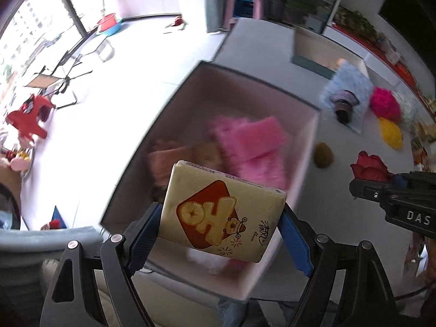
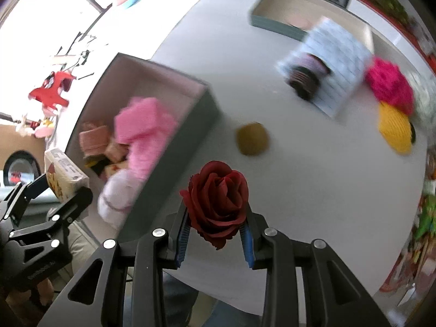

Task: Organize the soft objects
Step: 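Carry the tissue pack with left gripper while right gripper carries the red rose over the box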

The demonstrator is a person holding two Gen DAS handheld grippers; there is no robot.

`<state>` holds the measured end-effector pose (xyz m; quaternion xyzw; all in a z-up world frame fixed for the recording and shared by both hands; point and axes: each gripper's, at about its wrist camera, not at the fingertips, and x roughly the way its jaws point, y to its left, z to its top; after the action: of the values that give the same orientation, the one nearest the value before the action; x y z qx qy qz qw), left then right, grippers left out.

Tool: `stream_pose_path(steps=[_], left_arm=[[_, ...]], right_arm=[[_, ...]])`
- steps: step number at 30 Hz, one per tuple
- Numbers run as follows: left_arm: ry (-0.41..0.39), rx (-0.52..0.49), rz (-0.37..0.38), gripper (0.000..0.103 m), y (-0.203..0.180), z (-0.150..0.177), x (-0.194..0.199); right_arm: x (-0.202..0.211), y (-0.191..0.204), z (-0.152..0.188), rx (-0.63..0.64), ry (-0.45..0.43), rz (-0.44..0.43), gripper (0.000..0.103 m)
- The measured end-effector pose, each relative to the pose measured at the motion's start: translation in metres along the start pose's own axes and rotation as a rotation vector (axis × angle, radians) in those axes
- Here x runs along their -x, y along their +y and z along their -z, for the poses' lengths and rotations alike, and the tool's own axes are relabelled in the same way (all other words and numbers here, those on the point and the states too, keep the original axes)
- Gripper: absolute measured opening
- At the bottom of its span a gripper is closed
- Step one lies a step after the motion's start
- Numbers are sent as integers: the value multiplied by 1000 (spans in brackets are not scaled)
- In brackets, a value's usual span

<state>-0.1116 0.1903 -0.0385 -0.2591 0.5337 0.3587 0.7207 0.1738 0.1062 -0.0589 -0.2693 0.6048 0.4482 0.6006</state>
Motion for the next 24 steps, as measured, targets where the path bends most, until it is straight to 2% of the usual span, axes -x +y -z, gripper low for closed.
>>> stream_pose_path(steps=[6, 10, 24], left_arm=[[7, 71, -20, 84, 36, 4, -6], [12, 88, -15, 84, 44, 5, -12], [44, 111, 1, 84, 58, 10, -27]], right_arm=[[-1, 52, -18, 77, -12, -16, 35], [-3, 78, -24, 117, -6, -14, 35], [-17, 114, -33, 156, 28, 9, 35]])
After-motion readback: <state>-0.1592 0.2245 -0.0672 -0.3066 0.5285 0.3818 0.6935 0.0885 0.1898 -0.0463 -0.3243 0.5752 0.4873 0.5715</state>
